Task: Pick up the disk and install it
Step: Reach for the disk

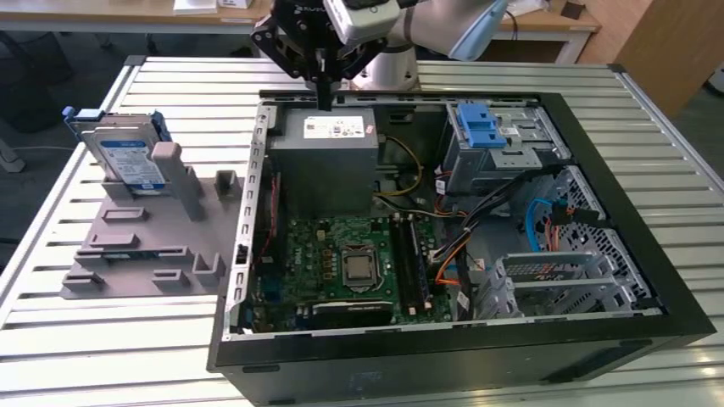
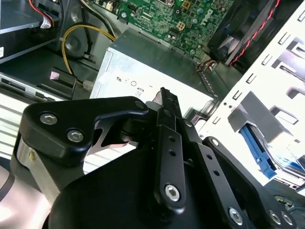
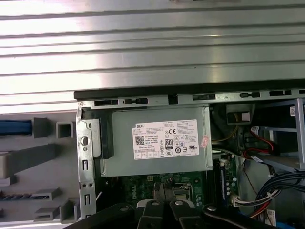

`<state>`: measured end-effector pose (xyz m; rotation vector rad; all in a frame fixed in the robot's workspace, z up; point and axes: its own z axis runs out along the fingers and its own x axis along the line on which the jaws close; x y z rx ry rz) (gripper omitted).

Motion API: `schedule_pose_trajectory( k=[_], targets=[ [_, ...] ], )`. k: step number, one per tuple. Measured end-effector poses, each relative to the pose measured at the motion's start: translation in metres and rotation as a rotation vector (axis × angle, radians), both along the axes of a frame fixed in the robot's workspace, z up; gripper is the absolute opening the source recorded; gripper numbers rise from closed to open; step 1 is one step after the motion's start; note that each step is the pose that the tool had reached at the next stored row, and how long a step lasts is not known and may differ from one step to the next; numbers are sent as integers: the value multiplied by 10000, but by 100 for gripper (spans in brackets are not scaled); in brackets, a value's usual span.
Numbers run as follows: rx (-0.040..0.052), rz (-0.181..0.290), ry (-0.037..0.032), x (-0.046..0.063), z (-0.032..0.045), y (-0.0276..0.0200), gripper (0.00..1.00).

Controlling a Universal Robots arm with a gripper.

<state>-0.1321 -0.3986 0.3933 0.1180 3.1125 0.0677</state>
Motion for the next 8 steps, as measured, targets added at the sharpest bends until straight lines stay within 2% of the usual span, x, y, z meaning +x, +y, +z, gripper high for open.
schedule_pose_trajectory(
  k=[8],
  targets=[
    [-1, 0, 1, -76, 0, 34, 11]
  ],
)
